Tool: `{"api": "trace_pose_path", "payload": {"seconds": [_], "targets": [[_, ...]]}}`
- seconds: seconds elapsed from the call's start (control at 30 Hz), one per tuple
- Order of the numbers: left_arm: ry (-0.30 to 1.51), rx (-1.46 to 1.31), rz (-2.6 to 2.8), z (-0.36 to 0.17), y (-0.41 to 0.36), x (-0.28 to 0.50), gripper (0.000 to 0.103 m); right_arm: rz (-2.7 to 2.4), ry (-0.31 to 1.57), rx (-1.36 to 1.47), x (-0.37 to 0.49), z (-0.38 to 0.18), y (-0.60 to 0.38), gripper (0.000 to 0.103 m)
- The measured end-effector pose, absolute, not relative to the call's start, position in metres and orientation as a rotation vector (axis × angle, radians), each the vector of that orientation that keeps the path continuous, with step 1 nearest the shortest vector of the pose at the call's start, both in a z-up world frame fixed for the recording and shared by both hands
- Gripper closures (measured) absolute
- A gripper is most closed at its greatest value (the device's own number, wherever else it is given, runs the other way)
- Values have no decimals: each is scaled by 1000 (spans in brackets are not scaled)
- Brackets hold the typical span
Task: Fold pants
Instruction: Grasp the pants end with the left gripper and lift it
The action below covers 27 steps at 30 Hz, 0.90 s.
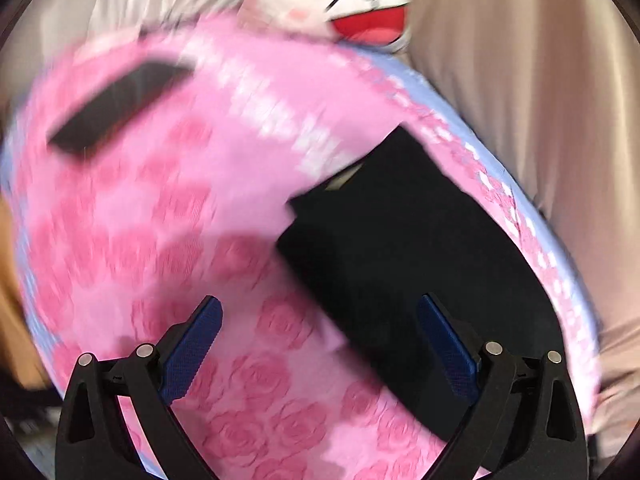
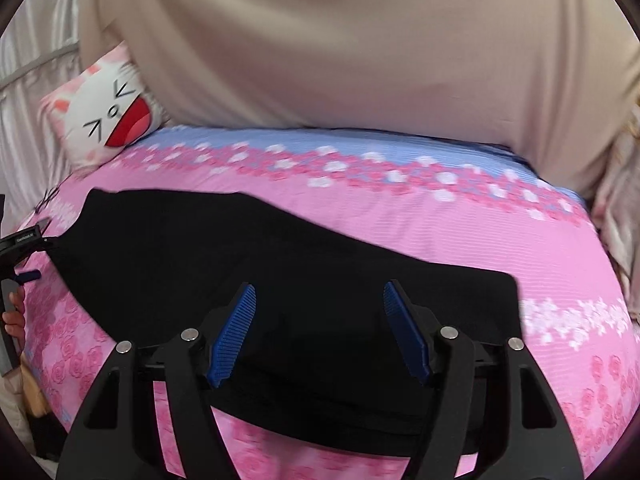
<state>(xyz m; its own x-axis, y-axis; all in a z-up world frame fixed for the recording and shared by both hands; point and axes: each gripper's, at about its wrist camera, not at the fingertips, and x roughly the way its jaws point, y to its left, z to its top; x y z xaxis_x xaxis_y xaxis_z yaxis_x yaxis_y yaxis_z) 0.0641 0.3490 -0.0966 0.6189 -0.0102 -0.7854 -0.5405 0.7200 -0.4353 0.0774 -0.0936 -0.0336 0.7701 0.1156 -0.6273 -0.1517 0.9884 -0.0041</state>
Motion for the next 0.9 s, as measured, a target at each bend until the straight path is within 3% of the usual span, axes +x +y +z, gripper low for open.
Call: {"api": "trace_pose_path", "payload": {"seconds": [0.23, 0.37, 0.63, 0.67, 0.7, 0.73, 0.77, 0.9], "targets": [[791, -686, 312, -99, 342, 78, 6, 163, 695, -94, 81, -36, -61, 37], [751, -693, 324, -103, 349, 108, 6, 137, 685, -108, 75, -34, -61, 24], [689, -727, 379, -105, 353, 134, 7, 70, 697, -59, 72, -38, -88, 24], [696, -706, 382, -105, 350, 138, 15, 63, 698, -49, 72, -39, -92, 24], [696, -691, 383, -105, 350, 141, 29, 56, 699, -41, 71, -40, -96, 24], [699, -687, 359, -104, 348, 142, 75, 43, 698, -30, 70, -40, -102, 23], [708, -709, 306, -104, 348, 144, 80, 37, 697, -24, 69, -40, -105, 23], [660, -601, 275, -72, 326, 142, 82, -5, 683, 19, 62, -39, -132, 22]]}}
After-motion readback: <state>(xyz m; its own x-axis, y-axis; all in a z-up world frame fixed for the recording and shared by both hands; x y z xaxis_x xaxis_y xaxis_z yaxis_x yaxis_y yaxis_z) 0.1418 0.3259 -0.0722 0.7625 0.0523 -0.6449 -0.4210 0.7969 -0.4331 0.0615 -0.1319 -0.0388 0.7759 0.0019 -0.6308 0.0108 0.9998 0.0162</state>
